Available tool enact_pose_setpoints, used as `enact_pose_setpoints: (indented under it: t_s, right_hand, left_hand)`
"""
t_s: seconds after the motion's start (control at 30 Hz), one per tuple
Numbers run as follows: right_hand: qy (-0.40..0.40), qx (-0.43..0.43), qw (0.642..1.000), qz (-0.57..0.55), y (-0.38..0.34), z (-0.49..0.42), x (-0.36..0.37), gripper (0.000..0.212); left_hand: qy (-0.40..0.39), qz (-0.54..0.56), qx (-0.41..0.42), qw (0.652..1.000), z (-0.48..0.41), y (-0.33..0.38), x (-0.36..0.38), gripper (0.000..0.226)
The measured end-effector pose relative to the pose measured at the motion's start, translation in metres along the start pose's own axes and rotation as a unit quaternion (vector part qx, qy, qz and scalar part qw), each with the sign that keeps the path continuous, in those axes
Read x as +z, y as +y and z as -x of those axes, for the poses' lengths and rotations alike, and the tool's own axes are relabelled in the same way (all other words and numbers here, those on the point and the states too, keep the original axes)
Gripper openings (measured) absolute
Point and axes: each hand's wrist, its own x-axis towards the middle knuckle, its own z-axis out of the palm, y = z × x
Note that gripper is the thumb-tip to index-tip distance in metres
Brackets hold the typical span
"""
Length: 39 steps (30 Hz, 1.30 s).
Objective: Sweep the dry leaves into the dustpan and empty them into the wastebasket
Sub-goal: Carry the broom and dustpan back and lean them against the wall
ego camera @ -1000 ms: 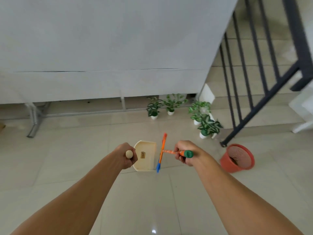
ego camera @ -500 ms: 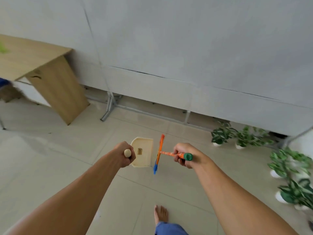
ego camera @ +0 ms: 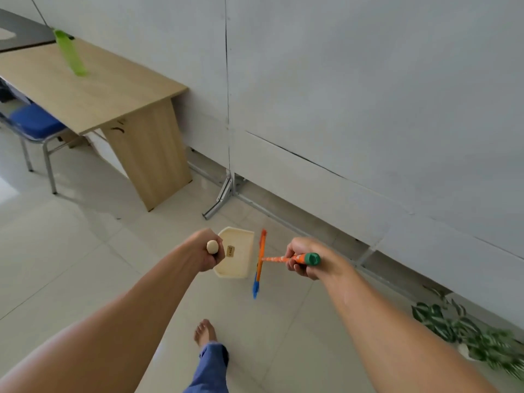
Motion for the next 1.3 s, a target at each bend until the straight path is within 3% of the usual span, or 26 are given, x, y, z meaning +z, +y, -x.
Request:
enact_pose_setpoints:
  t_s: [0.27,0.37,0.47,0.63,0.8,0.97,1.03,1.1,1.2,1.3]
  right_hand:
    - [0.026,0.026,0.99,-0.138,-0.133,-0.066,0.024,0.02]
    - [0.039,0.025,0.989,-0.141,-0.172,-0.086,0.033,0.022]
    - [0.013,0.026,0.987,-0.157,-0.21,-0.108,0.031,0.031]
    - [-0.032,-0.007,0.97,-0.239,-0.274,-0.132,0.021,0.022]
    - [-0.044,-0.073,0.963,-0.254,-0.337,-0.17,0.025,0.024]
    - [-0.113,-0.089,0.939,-0.312,-0.376,-0.209,0.035,0.03]
    - [-0.078,-0.109,0.961,-0.24,-0.388,-0.22,0.043,0.028]
    - [0.024,-0.149,0.986,-0.066,-0.402,-0.232,0.05,0.016]
    - [0.162,-0.219,0.941,0.201,-0.421,-0.247,0.054,0.018]
    - [0.195,-0.219,0.913,0.284,-0.436,-0.259,0.058,0.028]
  left_hand:
    - [-0.024,-0.088,-0.023,0.996,-0.105,0.148,0.049,0.014]
    - [-0.023,-0.145,-0.026,0.989,-0.137,0.19,0.072,0.011]
    - [-0.051,-0.198,-0.035,0.978,-0.164,0.23,0.098,0.009]
    - [-0.049,-0.258,-0.031,0.964,-0.208,0.291,0.142,0.01]
    - [-0.059,-0.394,-0.041,0.916,-0.245,0.351,0.187,0.014]
    - [-0.089,-0.493,-0.036,0.865,-0.274,0.407,0.225,0.011]
    - [-0.094,-0.518,-0.047,0.849,-0.289,0.422,0.236,0.012]
    - [-0.107,-0.527,-0.067,0.84,-0.311,0.439,0.247,0.011]
    - [-0.109,-0.571,-0.086,0.809,-0.335,0.45,0.26,0.009]
    - [-0.101,-0.581,-0.132,0.797,-0.37,0.46,0.279,0.009]
